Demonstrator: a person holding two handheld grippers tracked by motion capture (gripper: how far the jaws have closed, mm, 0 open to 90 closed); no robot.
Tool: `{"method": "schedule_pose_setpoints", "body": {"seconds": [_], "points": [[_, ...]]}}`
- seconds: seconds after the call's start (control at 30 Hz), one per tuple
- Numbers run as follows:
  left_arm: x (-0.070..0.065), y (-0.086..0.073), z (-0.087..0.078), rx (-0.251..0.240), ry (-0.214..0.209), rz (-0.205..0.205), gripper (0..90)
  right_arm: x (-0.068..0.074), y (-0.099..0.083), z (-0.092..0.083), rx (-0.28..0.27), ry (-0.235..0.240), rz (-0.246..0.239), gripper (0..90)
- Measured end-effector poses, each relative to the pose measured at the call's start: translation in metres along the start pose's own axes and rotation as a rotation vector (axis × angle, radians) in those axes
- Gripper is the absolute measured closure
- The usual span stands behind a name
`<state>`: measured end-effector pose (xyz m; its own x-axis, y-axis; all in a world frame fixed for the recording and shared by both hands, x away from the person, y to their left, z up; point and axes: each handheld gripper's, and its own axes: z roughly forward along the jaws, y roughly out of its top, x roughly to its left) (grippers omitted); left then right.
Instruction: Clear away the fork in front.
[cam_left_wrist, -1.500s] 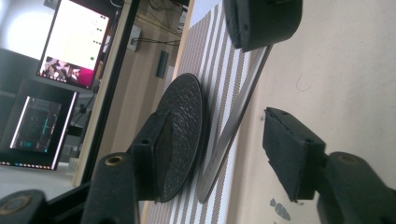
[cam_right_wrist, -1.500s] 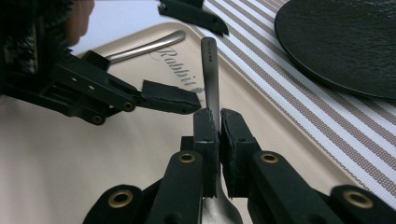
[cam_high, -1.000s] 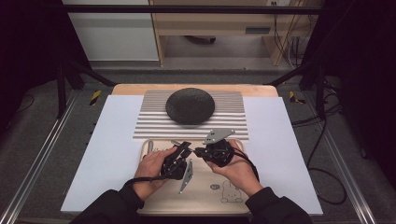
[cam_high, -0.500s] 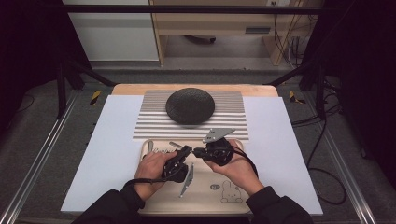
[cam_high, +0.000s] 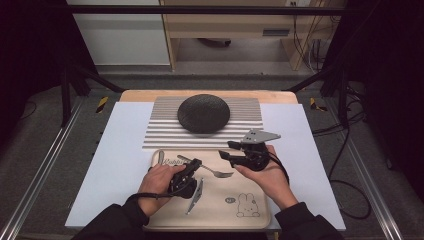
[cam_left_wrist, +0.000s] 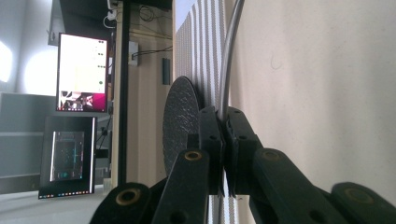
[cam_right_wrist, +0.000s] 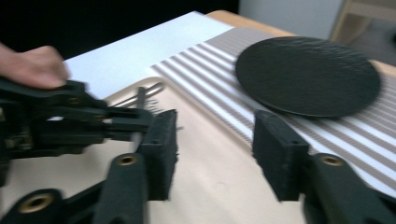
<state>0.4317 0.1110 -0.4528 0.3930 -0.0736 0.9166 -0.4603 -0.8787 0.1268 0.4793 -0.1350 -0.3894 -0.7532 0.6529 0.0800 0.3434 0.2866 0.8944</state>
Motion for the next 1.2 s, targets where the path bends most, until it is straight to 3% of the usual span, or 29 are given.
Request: {"method": "schedule_pose_setpoints", "body": {"seconds": [0.2,0.33,0.5,0.63,0.73,0.97,1.1,1.13,1.2], "points": [[0.001,-0.001,-0.008,-0.010,-0.031,0.018,87.1,-0.014,-0.021,-0.014,-0.073,-0.103,0.018,28.2],[0.003,-0.003,-0.013,-0.014,-0.035,0.021,87.1,-0.019,-0.040,-0.024,-0.069,-0.179,0.026,17.0],[0.006,-0.009,-0.016,-0.010,-0.053,0.026,87.1,-0.021,-0.065,-0.041,-0.081,-0.259,0.047,10.4],[0.010,-0.015,-0.015,-0.015,-0.069,0.019,87.1,-0.020,-0.088,-0.055,-0.113,-0.271,0.067,8.1],[0.012,-0.019,-0.013,-0.002,-0.085,0.036,87.0,-0.022,-0.102,-0.065,-0.117,-0.299,0.067,7.6],[0.017,-0.031,-0.008,0.007,-0.139,0.035,87.0,-0.027,-0.119,-0.093,-0.164,-0.351,0.119,7.3],[0.021,-0.036,-0.002,-0.007,-0.173,0.040,87.0,-0.029,-0.127,-0.097,-0.170,-0.371,0.142,7.6],[0.023,-0.037,-0.001,-0.003,-0.176,0.057,87.0,-0.029,-0.129,-0.097,-0.165,-0.378,0.142,7.8],[0.024,-0.040,0.002,-0.010,-0.194,0.051,87.0,-0.030,-0.130,-0.096,-0.153,-0.400,0.119,7.8]]}}
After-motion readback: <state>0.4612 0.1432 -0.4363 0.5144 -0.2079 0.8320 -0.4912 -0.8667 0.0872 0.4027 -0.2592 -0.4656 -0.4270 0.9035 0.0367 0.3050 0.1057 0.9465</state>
